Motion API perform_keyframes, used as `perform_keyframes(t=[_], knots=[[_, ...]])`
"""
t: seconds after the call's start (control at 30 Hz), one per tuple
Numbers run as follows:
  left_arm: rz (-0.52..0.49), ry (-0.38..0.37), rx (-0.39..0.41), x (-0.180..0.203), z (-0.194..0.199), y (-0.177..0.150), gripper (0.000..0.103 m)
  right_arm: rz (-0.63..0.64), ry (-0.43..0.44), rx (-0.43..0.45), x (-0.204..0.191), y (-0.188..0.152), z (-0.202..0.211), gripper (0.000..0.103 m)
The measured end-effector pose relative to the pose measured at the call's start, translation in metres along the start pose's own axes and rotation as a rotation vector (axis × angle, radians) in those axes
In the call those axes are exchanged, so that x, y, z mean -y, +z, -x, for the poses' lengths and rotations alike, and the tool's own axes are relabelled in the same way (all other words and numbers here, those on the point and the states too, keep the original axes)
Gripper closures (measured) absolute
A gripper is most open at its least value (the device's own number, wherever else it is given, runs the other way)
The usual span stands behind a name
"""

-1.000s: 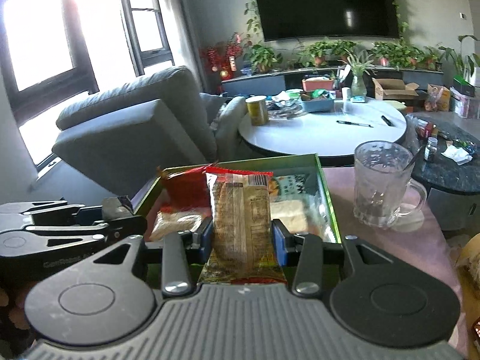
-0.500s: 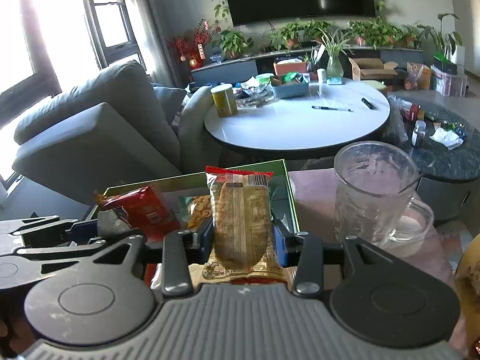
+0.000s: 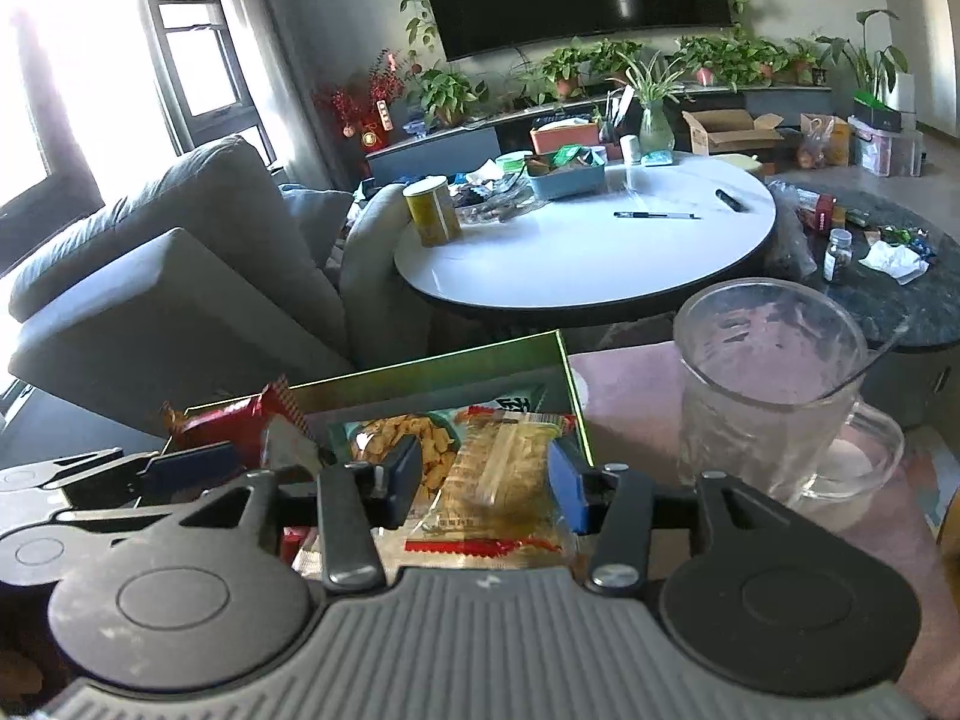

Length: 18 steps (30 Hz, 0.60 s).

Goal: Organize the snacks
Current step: 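Lower the pastry bar and chip bag into the green box and open both grippers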

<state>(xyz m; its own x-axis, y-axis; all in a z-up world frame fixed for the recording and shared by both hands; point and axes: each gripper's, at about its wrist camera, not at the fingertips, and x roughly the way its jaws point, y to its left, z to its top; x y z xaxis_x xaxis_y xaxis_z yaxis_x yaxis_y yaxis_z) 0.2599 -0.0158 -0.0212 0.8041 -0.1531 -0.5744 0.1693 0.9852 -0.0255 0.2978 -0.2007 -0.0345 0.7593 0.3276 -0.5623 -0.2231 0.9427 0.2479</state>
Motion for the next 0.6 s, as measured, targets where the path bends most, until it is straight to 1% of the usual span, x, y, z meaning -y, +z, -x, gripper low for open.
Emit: perform_keyframes(t=[0.1,0.33,0.47,0.6], knots=[[-0.008,0.002,0.007,-0.002,0.009,-0.002,0.05,0.0,0.008,0.001,0.001,0.0,0.007,0.051],[0.007,0.014,0.017,-0.006,0.035,-0.011,0.049,0.017,0.014,0.016,0.003,-0.004,0.031,0.049],[0.019,0.027,0.024,-0.007,0.053,-0.017,0.047,0.033,0.019,0.02,0.003,-0.009,0.045,0.046],[0.024,0.021,0.029,-0.006,0.072,-0.025,0.046,0.039,0.024,0.012,0.003,-0.017,0.059,0.045]])
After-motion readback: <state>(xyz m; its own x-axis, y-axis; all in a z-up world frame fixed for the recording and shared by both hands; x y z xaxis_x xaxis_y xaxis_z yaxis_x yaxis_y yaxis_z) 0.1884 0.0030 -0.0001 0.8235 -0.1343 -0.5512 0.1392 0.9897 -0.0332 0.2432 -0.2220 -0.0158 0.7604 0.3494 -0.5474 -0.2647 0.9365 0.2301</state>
